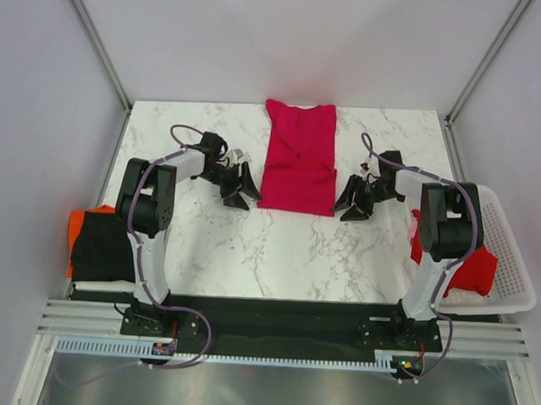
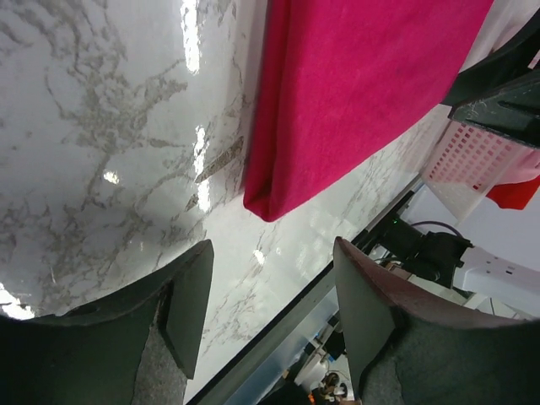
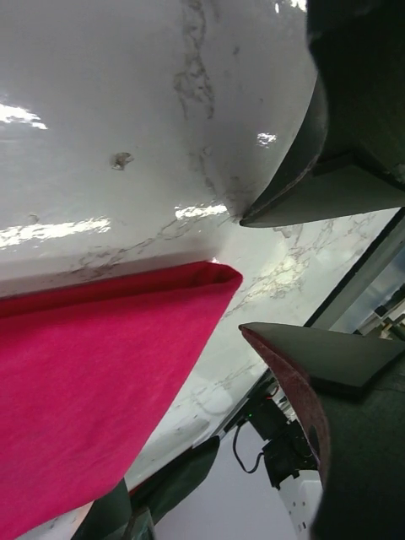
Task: Fold and stack the t-shirts
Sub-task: Fold the tshirt
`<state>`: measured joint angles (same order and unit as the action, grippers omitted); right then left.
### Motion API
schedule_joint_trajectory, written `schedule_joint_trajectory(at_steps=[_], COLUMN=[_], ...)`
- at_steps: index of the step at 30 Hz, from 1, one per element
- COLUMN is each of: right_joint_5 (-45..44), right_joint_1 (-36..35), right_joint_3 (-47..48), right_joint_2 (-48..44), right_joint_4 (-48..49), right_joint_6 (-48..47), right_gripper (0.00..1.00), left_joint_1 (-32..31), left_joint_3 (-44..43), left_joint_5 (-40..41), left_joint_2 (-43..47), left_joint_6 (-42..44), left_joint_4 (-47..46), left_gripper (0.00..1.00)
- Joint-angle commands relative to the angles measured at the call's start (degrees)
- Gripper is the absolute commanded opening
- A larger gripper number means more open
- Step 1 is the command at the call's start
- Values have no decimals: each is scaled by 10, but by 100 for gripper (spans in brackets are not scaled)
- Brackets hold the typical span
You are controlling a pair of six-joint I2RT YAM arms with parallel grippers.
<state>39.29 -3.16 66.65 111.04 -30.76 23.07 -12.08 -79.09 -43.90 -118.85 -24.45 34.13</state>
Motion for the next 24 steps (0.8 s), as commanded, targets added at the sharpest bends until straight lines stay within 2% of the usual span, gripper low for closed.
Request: schedule_joint_trajectory(at_steps=[1, 9, 13, 15, 16, 18, 19, 21, 22, 23, 24], right_joint_5=[23, 24, 23, 25, 25, 21, 19, 8, 0, -4, -6], right_joint_1=[-1, -7, -16, -19, -20, -20, -21, -21, -21, -20, -20], right_joint_3=[12, 9, 6, 7, 8, 9, 11, 18, 21, 23, 28], right_joint_2=[13, 25, 29, 32, 36, 43, 45, 52, 55, 55, 52], right_joint_4=[40, 42, 45, 46, 49, 58, 66, 70, 70, 69, 69], right_joint_6=[25, 32, 36, 36, 37, 46, 47, 46, 47, 46, 43], right_gripper=[56, 54, 53, 49, 46, 41, 39, 25, 19, 11, 9], left_joint_1=[-1, -14, -19, -20, -20, -20, -20, -20, -19, -18, -18], left_joint_3=[-7, -14, -27, -29, -30, -31, -30, -28, -28, -27, -22], left_joint_5=[-39, -55, -65, -71, -73, -74, -75, -79, -77, -77, -78], left_joint_2=[-18, -48, -61, -66, -67, -67, -68, -67, -62, -59, -53], left_joint_6=[-31, -40, -45, -47, -49, -50, -53, -56, -59, -59, -60], left_joint_4=[-34, -42, -49, -52, -58, -64, -66, -70, -71, -71, -71], left_gripper=[66, 60, 49, 45, 38, 32, 21, 12, 2, 2, 2])
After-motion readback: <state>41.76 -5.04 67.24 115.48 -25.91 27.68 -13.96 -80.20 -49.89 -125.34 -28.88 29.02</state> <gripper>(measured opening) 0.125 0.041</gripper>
